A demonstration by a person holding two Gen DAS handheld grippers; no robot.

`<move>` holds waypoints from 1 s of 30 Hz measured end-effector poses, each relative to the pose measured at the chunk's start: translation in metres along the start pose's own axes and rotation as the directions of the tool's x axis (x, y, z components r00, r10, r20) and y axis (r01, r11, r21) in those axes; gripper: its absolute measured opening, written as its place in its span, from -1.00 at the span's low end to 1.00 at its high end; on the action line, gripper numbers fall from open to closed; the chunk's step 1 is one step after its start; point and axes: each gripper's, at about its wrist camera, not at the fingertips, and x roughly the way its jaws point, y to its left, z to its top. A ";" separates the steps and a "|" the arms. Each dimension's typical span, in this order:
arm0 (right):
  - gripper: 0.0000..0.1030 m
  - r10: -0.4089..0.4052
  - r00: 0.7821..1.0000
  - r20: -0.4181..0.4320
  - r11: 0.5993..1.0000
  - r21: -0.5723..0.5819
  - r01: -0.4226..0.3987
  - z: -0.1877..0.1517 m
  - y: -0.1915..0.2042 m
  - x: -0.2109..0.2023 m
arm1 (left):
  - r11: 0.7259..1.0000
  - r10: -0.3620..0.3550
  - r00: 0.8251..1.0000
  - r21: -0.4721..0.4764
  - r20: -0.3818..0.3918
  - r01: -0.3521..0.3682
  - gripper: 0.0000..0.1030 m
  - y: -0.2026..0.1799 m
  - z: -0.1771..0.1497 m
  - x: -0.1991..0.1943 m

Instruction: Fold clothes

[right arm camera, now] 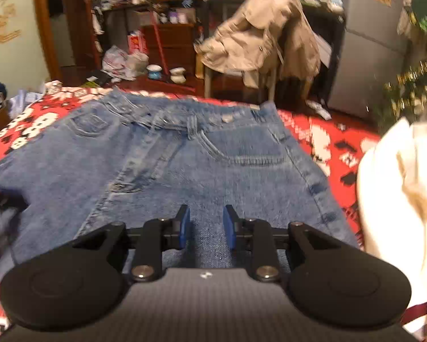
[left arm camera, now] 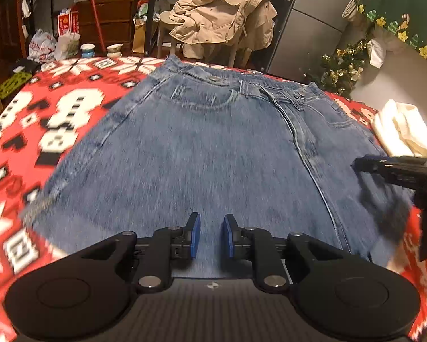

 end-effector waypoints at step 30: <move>-0.21 0.054 0.999 0.005 0.994 0.090 -0.054 -0.094 -0.016 -0.092 | 0.954 0.257 0.964 -0.180 0.070 -0.241 -0.31 0.127 -0.005 -0.040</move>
